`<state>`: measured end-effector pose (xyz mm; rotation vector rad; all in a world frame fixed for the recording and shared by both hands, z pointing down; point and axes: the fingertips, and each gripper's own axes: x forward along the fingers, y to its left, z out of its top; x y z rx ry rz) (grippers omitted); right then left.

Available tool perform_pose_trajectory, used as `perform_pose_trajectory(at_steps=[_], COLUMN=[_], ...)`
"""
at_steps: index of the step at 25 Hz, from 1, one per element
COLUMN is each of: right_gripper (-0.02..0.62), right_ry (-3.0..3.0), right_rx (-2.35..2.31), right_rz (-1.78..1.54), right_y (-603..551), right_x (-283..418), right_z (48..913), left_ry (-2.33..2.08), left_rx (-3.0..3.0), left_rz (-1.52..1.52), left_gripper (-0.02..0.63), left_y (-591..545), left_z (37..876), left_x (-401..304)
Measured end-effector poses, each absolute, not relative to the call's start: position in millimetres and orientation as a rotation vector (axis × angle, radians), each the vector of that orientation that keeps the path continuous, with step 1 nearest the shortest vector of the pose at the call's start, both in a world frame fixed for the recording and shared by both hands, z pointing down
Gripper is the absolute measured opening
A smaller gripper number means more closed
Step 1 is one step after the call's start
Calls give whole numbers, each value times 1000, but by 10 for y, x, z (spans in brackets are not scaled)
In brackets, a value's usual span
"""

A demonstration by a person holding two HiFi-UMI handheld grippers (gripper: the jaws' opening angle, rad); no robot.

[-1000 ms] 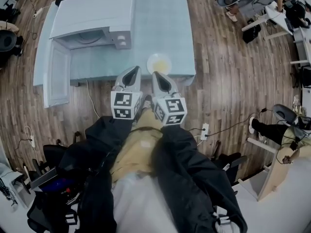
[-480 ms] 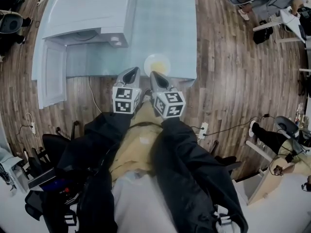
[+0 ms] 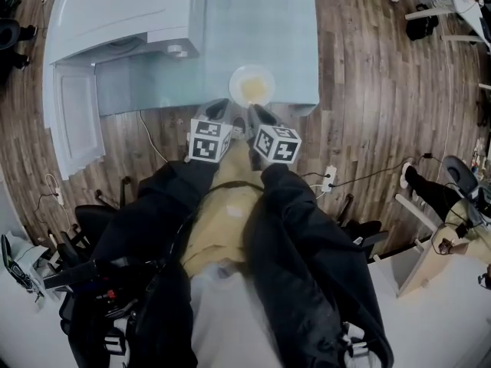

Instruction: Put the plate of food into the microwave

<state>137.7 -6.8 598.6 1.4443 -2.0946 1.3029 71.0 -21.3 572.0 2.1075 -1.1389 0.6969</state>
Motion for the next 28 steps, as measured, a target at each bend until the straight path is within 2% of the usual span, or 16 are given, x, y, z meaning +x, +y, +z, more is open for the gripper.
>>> perform_pose_trajectory(at_steps=[7, 15, 19, 27, 28], right_gripper=[55, 120, 130, 130, 108], right_ry=[-1954, -1747, -1686, -1675, -1671], right_rx=[1568, 1743, 1804, 1831, 1833], right_rz=[1506, 1721, 1868, 2095, 2129], right_y=[19, 57, 87, 5, -9], right_x=[1537, 1728, 1783, 1740, 1724], right_z=[6366, 6784, 6897, 7017, 7023], left_ry=[-1061, -1054, -1059, -1060, -1061], left_rx=[2077, 2046, 2025, 2019, 2018], left_rz=[758, 775, 782, 779, 779], left_gripper=[2, 2, 2, 1, 1], left_y=[-149, -139, -106, -89, -88], left_z=[5909, 6006, 6025, 6010, 6005], left_x=[655, 456, 369, 310, 302])
